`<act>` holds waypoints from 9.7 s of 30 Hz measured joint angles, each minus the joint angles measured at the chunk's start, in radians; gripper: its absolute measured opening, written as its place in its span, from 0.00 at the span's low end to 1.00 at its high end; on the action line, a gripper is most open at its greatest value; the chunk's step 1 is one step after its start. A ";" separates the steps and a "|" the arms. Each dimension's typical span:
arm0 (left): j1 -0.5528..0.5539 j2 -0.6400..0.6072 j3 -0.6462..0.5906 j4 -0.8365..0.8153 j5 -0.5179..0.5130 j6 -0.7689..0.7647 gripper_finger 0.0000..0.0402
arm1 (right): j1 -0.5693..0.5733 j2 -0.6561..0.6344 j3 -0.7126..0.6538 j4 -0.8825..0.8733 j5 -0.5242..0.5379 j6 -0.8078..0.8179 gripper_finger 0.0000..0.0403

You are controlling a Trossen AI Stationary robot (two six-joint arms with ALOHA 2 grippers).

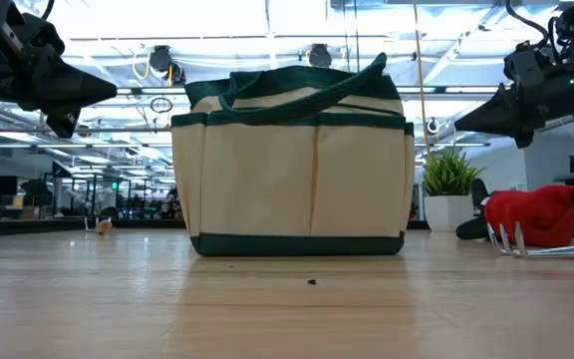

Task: Pick & Place Garden tools in Gardening bag
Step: Put the red gloves into the white gardening bag

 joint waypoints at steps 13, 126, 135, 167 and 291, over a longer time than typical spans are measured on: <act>0.000 0.000 0.000 0.000 0.000 0.000 0.06 | 0.000 0.000 0.000 -0.004 0.000 -0.002 0.00; 0.000 0.000 0.000 0.006 -0.214 0.044 0.06 | 0.022 0.833 0.723 -0.563 -0.232 0.101 0.02; 0.000 0.000 0.000 0.006 -0.214 0.050 0.06 | 0.022 0.860 0.724 -0.701 -0.236 0.205 0.00; 0.000 0.000 0.000 0.006 -0.240 0.064 0.06 | 0.022 0.869 0.650 -0.839 -0.292 0.426 0.61; 0.000 0.000 0.000 0.006 -0.248 0.117 0.06 | 0.207 0.744 0.167 1.564 -0.812 -0.141 0.06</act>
